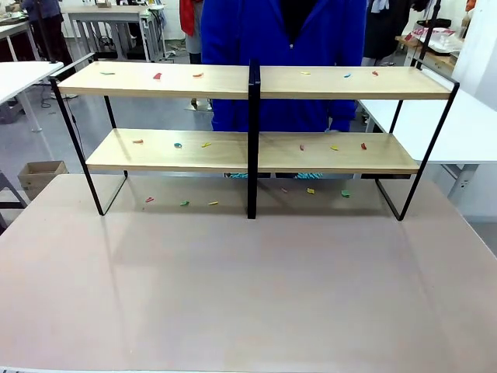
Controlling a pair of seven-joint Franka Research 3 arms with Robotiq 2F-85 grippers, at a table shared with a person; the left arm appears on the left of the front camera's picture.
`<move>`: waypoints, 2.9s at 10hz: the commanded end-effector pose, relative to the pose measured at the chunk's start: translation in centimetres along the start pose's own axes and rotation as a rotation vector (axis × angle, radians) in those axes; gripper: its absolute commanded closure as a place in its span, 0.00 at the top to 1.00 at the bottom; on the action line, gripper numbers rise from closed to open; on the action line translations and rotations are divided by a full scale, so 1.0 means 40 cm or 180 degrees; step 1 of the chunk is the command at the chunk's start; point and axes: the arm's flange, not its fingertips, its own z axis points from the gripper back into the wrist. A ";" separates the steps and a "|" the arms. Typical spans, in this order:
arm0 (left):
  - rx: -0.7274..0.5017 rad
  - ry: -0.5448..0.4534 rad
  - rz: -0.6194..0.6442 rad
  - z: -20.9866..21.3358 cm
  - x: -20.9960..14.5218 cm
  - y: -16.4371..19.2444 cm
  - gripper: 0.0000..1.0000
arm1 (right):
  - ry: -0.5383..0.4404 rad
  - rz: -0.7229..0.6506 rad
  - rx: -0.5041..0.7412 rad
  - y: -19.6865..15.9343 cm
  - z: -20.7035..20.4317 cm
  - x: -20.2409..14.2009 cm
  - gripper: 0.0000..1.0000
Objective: Clean the shelves.
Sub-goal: Pick up the Duster when the human hands it over.
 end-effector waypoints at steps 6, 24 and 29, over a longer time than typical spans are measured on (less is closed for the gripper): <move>-0.0319 0.0251 -0.0205 -0.086 0.012 -0.054 1.00 | 0.0005 -0.0221 0.0102 0.062 -0.105 -0.193 1.00; -0.0301 0.0305 -0.0097 -0.113 0.015 -0.062 1.00 | -0.0664 -0.1139 0.0115 0.049 -0.046 -0.162 1.00; -0.0301 0.0305 -0.0097 -0.113 0.015 -0.062 1.00 | -0.0644 -0.0917 0.0076 -0.002 -0.074 -0.164 1.00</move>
